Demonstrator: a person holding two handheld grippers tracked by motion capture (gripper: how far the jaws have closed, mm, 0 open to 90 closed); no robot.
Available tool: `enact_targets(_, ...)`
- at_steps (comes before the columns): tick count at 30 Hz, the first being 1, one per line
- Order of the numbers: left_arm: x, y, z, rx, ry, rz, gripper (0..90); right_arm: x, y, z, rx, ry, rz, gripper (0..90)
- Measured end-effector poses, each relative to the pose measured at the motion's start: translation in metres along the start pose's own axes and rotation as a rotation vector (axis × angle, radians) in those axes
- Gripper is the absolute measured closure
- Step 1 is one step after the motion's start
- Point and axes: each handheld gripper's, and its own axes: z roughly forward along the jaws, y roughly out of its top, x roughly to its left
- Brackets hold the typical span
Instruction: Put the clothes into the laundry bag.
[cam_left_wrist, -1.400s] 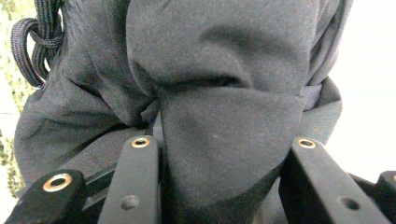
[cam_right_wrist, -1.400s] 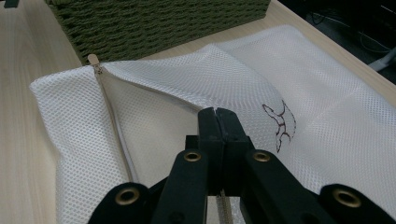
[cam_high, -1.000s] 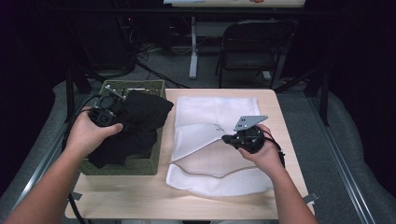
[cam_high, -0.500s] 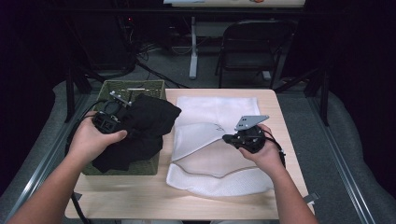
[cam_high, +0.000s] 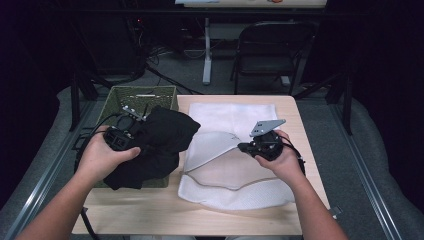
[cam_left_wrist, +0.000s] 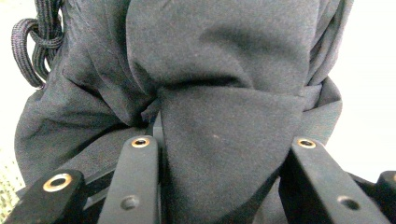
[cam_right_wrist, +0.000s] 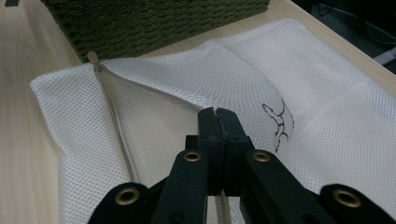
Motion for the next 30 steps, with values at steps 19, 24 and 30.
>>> enact_targets(19, -0.033, -0.009, 0.012, 0.024, -0.064, 0.087, 61.9, 0.001, 0.0, 0.002, 0.001, -0.002, -0.006, 90.0)
enact_targets(24, -0.041, -0.015, 0.016, 0.021, -0.084, 0.102, 61.9, 0.001, 0.0, 0.001, 0.0, -0.004, -0.005, 90.0)
enact_targets(30, -0.048, -0.017, 0.021, 0.024, -0.091, 0.121, 61.9, 0.003, 0.001, 0.003, 0.008, -0.002, -0.004, 90.0)
